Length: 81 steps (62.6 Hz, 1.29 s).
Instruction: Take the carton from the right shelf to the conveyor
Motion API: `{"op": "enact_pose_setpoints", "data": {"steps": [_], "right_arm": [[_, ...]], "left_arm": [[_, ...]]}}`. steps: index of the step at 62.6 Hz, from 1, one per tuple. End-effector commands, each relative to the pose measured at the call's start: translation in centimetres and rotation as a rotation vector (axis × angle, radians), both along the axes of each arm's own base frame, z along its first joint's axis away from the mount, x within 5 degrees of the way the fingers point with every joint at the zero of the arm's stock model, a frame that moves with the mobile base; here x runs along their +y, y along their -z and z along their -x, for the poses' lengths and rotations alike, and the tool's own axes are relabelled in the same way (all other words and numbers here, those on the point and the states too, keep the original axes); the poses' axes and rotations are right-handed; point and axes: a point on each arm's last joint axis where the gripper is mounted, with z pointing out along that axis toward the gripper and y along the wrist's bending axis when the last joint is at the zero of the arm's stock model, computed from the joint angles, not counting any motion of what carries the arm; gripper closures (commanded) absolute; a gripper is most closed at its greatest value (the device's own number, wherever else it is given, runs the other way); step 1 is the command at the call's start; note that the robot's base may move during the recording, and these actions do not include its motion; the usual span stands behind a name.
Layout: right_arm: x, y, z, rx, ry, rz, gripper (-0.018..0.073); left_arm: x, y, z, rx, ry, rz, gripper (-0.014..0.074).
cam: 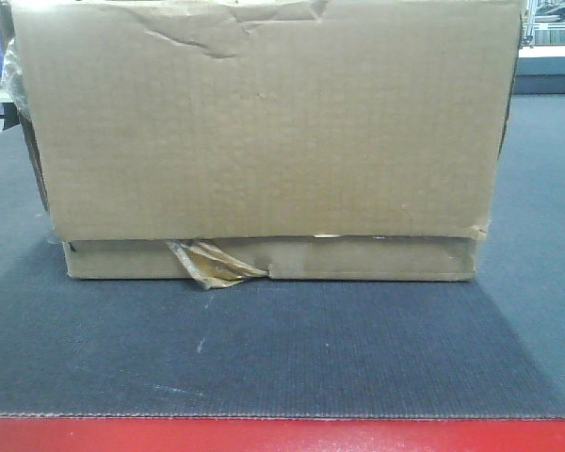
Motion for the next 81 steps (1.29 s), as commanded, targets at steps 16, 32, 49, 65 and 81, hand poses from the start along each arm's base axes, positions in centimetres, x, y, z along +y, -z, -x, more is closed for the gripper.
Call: {"op": "enact_pose_setpoints", "data": {"steps": [16, 32, 49, 65, 81], "right_arm": [[0.0, -0.3, 0.1, -0.034, 0.002, 0.015, 0.0634], [0.0, -0.3, 0.1, -0.034, 0.002, 0.015, 0.0634], [0.0, -0.3, 0.1, -0.036, 0.002, 0.015, 0.0634], [0.0, -0.3, 0.1, -0.036, 0.002, 0.015, 0.0634], [0.0, -0.3, 0.1, -0.036, 0.002, 0.015, 0.0634]], "left_arm": [[0.0, 0.1, 0.1, 0.001, 0.0, 0.01, 0.0592], [-0.8, 2.3, 0.2, 0.052, 0.08, 0.007, 0.0592], [-1.1, 10.3, 0.0, -0.097, 0.134, -0.02, 0.0592], [-1.2, 10.3, 0.0, -0.097, 0.138, -0.02, 0.0592], [-1.1, 10.3, 0.0, -0.097, 0.136, -0.02, 0.0592]]}}
